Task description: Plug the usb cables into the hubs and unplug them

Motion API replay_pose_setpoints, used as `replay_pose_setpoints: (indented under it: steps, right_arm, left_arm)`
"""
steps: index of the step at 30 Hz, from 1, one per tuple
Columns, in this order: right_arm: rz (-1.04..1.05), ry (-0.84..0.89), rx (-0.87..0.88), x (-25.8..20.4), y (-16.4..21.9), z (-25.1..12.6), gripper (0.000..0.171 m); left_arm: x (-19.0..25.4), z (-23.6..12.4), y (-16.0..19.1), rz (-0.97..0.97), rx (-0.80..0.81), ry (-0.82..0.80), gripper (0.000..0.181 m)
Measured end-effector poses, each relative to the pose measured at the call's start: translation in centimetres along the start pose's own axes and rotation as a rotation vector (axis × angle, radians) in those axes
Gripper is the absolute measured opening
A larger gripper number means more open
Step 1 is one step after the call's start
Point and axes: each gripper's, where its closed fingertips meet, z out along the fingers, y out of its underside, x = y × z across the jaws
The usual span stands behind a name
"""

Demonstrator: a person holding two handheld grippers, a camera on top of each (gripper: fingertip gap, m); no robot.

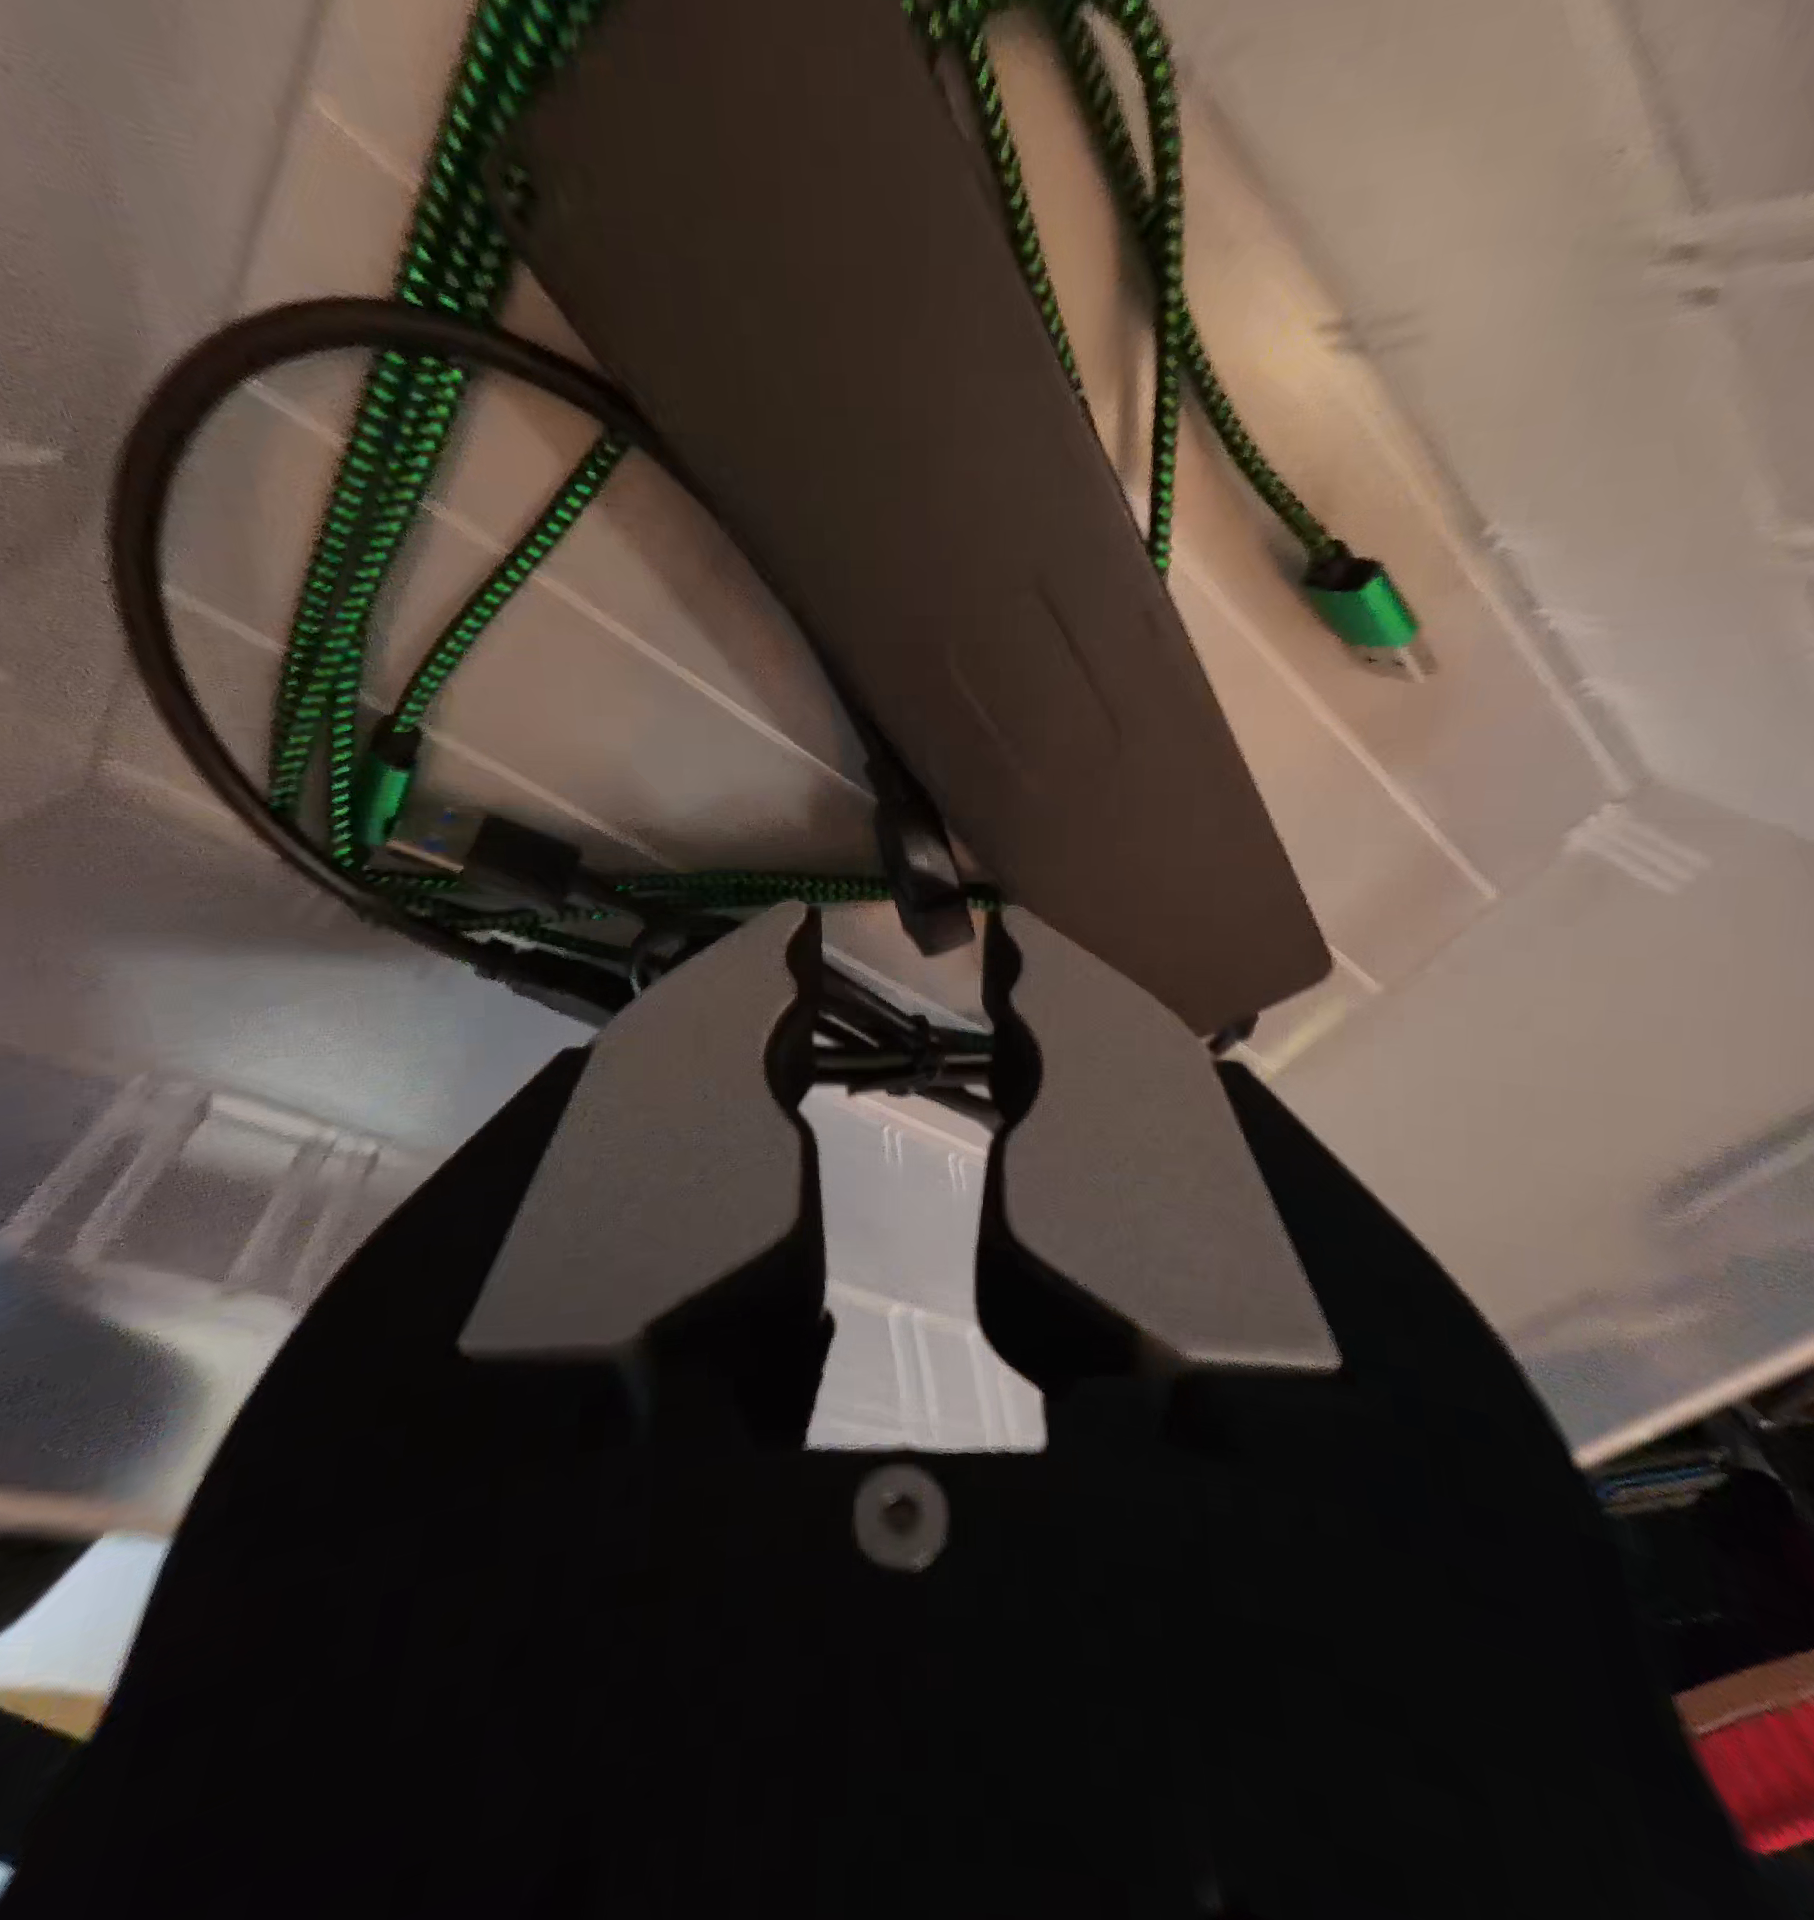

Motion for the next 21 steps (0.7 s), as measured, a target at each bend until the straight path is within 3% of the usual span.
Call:
replay_pose_setpoints:
  steps: [5,10,17,21]
  right_arm:
    - [-0.028,0.041,-0.083,0.3,-0.3,1.6,0.015]
    - [-0.055,0.065,-0.014,0.1,-0.6,-1.1,0.013]
    - [0.15,0.179,0.396,0.8,0.2,-13.8,0.012]
    - [0.36,0.303,0.618,0.3,5.2,-21.3,0.012]
  left_arm:
    - [-0.1,0.0,-0.1,-0.006,-0.001,-0.004,0.025]
    - [-0.2,0.1,0.1,0.003,-0.01,-0.012,0.025]
    - [-0.3,0.0,0.1,0.006,-0.006,-0.021,0.025]
    - [-0.3,-0.1,0.0,0.01,0.006,-0.026,0.025]
